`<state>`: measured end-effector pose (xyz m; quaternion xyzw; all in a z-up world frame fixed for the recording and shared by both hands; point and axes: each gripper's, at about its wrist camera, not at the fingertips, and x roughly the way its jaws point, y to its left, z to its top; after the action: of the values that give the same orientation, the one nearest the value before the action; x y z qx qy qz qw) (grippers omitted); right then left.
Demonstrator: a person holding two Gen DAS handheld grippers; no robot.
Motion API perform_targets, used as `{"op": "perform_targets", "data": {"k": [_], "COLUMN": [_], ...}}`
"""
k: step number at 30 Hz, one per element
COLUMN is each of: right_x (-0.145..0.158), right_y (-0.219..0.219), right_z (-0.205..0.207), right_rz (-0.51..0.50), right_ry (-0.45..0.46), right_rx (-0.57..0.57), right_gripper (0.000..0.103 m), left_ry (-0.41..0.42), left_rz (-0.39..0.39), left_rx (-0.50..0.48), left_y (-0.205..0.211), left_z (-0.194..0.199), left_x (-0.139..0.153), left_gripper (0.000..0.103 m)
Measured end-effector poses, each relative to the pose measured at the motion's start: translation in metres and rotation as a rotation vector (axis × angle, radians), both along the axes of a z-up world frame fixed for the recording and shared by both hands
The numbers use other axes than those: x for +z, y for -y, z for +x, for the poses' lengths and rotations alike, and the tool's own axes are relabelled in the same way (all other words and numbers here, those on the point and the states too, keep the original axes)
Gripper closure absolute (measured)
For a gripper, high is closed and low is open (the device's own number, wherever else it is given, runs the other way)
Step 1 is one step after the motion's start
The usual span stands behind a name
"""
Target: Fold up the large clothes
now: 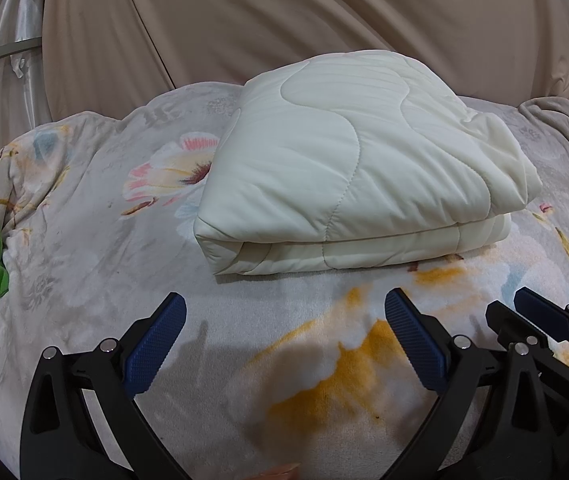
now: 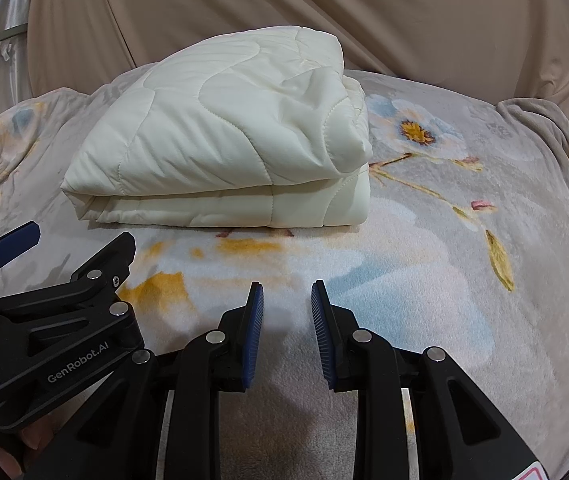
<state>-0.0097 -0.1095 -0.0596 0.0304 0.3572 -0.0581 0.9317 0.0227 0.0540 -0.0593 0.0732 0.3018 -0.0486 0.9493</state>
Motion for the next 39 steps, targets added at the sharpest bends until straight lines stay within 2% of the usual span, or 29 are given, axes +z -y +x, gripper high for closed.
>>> {"op": "perform_targets", "data": {"k": [39], "right_x": [0.0002], "right_y": [0.0027], "right_z": [0.0000], "right_rz": [-0.005], "right_ry": [-0.001], "right_rx": [0.007], "right_gripper": [0.077], "left_ry": [-0.001], "left_rz": [0.010], "left_rx": [-0.005], "left_y": [-0.0006], "left_z": [0.0001], "left_x": [-0.0005], "left_gripper": [0.007]}}
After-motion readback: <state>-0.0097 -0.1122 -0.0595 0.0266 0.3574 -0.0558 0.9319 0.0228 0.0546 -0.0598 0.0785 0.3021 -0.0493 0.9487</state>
